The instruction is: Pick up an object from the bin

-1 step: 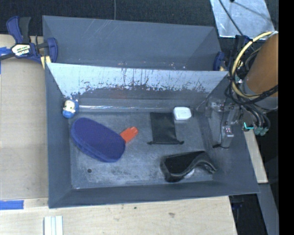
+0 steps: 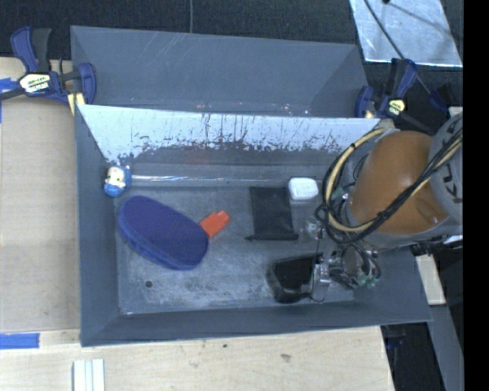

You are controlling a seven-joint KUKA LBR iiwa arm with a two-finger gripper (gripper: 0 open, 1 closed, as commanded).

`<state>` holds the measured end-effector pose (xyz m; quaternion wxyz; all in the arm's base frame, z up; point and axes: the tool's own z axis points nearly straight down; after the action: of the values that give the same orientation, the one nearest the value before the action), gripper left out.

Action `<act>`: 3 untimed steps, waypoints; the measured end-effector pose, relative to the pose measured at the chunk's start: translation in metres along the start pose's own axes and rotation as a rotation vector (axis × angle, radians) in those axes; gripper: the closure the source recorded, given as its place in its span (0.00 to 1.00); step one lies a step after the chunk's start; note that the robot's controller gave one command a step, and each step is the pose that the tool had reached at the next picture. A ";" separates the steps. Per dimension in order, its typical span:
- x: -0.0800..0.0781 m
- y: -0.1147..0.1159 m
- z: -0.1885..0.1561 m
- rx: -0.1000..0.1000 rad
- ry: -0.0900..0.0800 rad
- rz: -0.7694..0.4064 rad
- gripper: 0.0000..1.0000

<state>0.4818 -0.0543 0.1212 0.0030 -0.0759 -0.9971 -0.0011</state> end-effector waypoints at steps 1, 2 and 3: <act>-0.012 0.055 0.048 -0.005 -0.016 -0.011 0.00; -0.040 0.019 0.051 0.002 -0.008 -0.237 0.00; -0.085 -0.019 0.051 0.000 -0.007 -0.605 0.00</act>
Offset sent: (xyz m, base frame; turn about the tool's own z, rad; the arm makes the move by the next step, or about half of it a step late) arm 0.0149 0.0475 -0.0512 -0.0054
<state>0.5630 -0.0855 0.0699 -0.0007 0.2245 -0.9745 -0.0015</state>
